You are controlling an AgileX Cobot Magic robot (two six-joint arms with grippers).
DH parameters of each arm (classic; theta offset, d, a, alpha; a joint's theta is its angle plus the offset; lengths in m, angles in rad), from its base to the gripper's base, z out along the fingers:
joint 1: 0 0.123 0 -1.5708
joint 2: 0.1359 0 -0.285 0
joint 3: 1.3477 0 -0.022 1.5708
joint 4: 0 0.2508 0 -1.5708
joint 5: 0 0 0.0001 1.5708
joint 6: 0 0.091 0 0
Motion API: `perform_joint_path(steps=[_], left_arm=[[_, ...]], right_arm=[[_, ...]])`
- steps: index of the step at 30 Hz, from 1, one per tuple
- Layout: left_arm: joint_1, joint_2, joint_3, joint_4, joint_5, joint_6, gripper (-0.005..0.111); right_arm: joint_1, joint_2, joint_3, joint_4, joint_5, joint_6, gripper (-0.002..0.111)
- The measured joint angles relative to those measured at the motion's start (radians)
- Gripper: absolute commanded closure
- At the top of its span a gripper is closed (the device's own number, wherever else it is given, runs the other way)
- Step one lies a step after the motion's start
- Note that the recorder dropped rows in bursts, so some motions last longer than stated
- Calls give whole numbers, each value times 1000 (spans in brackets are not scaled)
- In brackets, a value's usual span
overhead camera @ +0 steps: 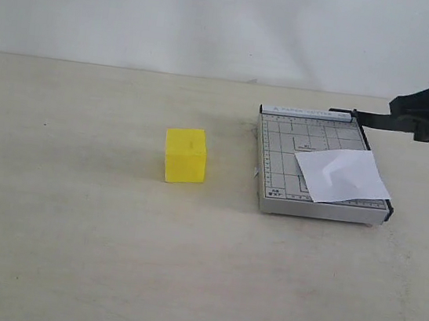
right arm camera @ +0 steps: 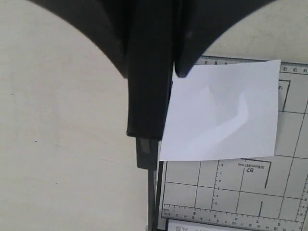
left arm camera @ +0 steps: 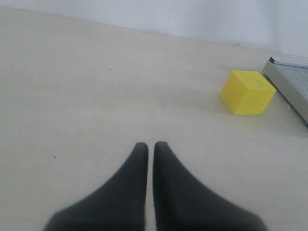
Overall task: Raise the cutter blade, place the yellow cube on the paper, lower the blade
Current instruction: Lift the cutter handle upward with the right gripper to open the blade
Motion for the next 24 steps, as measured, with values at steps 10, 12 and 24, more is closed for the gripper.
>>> perform_joint_path(steps=[10,12,24], left_arm=[[0,0,0,0,0,0,102],[0,0,0,0,0,0,102],[0,0,0,0,0,0,102]], right_arm=[[4,28,-23,18,29,-45,46],[4,30,-23,19,23,-45,47],[5,37,-159,29,-31,-95,47]])
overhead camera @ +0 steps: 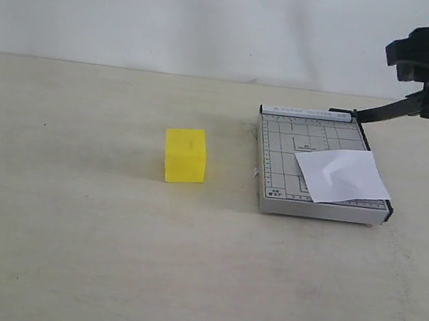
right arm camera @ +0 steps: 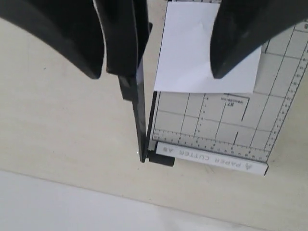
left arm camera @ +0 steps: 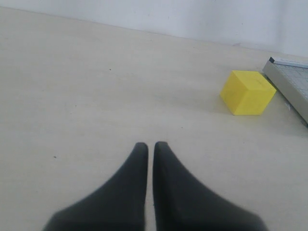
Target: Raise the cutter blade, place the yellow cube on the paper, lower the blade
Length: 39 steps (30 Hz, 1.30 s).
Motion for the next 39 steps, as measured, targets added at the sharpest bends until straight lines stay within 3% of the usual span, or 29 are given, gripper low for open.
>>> perform_joint_path(steps=[14,39], left_arm=[[0,0,0,0,0,0,102],[0,0,0,0,0,0,102]], right_arm=[[0,-34,151,0,-1,12,47],[0,-321,165,-64,103,23,48]])
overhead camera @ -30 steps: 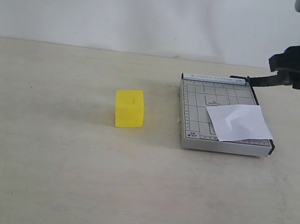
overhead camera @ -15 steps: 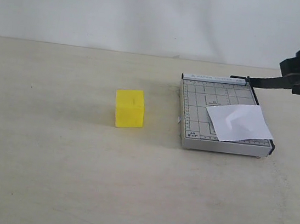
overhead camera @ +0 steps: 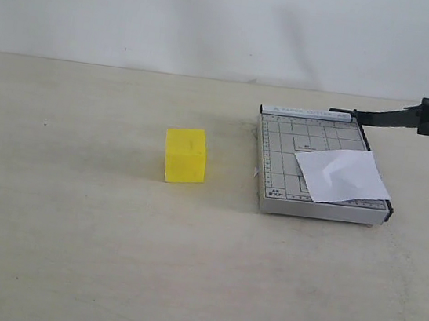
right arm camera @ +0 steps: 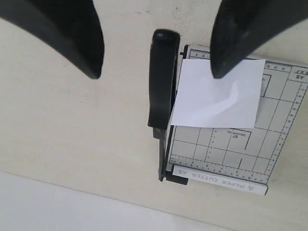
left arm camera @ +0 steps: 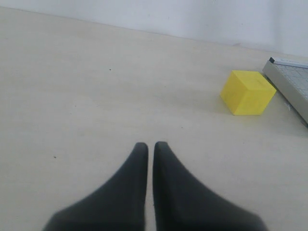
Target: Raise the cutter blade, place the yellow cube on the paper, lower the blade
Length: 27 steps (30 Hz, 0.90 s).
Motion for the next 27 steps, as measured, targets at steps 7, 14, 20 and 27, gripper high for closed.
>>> perform_joint_path(steps=[7,14,20,27], left_arm=[[0,0,0,0,0,0,102],[0,0,0,0,0,0,102],[0,0,0,0,0,0,102],[0,0,0,0,0,0,102]], right_arm=[[0,-193,62,81,20,0,69],[0,-465,381,245,-58,-2,108],[0,-687,631,329,-115,2,108],[0,-820,709,335,-159,27,108]])
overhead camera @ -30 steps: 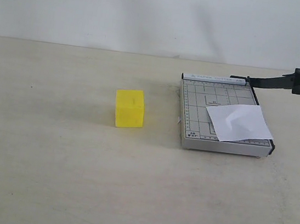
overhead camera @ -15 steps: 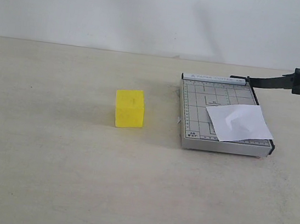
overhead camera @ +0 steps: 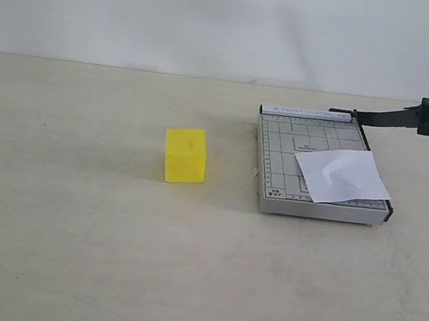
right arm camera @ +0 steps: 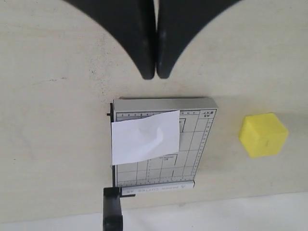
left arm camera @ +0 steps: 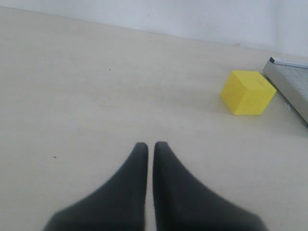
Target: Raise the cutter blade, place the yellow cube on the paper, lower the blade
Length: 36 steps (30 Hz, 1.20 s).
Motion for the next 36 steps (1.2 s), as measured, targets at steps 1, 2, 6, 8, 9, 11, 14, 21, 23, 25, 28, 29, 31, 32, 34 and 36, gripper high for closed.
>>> perform_joint_path(steps=[1,2,6,8,9,11,14,21,23,25,28,29,31,32,34,36], left_arm=[[0,0,0,0,0,0,102],[0,0,0,0,0,0,102],[0,0,0,0,0,0,102],[0,0,0,0,0,0,102],[0,0,0,0,0,0,102],[0,0,0,0,0,0,102],[0,0,0,0,0,0,102],[0,0,0,0,0,0,102],[0,0,0,0,0,0,102],[0,0,0,0,0,0,102],[0,0,0,0,0,0,102],[0,0,0,0,0,0,102],[0,0,0,2,0,0,102],[0,0,0,2,0,0,102],[0,0,0,2,0,0,102],[0,0,0,5,-2,0,102]], right_arm=[[0,-2,0,0,-2,0,108],[0,-4,0,0,-2,0,108],[0,-6,5,0,-2,0,108],[0,-6,18,0,-5,0,108],[0,-8,24,0,-7,0,108],[0,-8,33,7,-5,11,108],[0,-8,36,21,-7,19,108],[0,-8,38,25,-7,25,108],[0,-8,38,25,-7,27,108],[0,-8,38,25,-7,27,108],[0,-8,49,32,-4,27,108],[0,-8,70,45,-7,27,108],[0,-8,110,55,-36,27,108],[0,-8,121,57,-49,27,108],[0,-8,131,59,-100,27,108],[0,-8,131,59,-163,27,108]])
